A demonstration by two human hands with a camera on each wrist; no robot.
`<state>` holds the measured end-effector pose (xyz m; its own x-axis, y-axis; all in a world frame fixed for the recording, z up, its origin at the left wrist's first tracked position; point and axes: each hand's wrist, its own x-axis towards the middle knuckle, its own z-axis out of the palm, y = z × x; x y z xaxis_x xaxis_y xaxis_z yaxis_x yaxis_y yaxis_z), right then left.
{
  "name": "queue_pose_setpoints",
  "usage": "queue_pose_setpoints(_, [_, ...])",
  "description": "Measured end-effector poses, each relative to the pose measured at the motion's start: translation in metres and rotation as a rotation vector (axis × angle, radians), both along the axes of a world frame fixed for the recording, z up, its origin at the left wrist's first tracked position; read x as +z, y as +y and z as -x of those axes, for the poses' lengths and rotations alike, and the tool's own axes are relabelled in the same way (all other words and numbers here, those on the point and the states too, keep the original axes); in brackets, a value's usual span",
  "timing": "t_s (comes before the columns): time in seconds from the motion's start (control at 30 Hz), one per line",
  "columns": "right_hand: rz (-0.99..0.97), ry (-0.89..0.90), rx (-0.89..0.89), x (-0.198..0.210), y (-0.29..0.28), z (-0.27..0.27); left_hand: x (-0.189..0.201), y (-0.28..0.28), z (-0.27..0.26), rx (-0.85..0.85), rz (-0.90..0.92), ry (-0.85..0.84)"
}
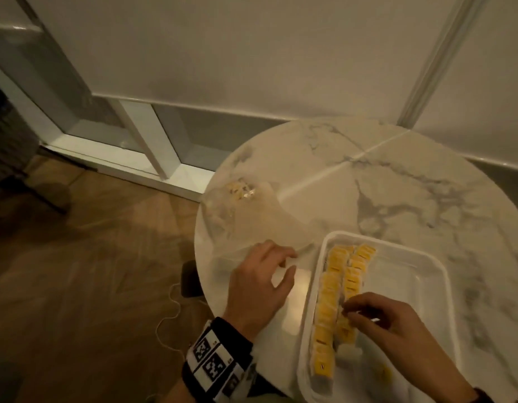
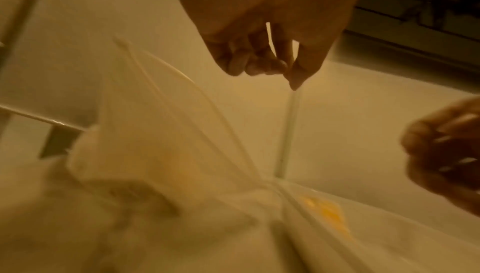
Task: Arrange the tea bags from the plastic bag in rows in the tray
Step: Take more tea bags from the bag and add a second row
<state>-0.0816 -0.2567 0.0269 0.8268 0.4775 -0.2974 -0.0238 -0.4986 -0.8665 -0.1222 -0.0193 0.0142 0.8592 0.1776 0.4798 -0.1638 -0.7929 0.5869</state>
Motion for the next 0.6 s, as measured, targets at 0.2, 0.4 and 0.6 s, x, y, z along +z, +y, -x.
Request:
queue_pose_setpoints(0.2, [-0.008,-0.097,0.232,0.012,0.071,-0.023,-0.002,0.061,-0.02,0.176,-0.315,0.37])
queue_pose_setpoints(0.4, [0.028,-0.425,0.477,-0.005,0.15,-0.055,-0.002,0.097,-0.043,0.248,0.084,0.302])
queue_pose_setpoints(0.6, [0.382,-0.372,0.649,-0.006,0.195,-0.075,0.022,0.116,-0.06,0.312,0.227,0.15])
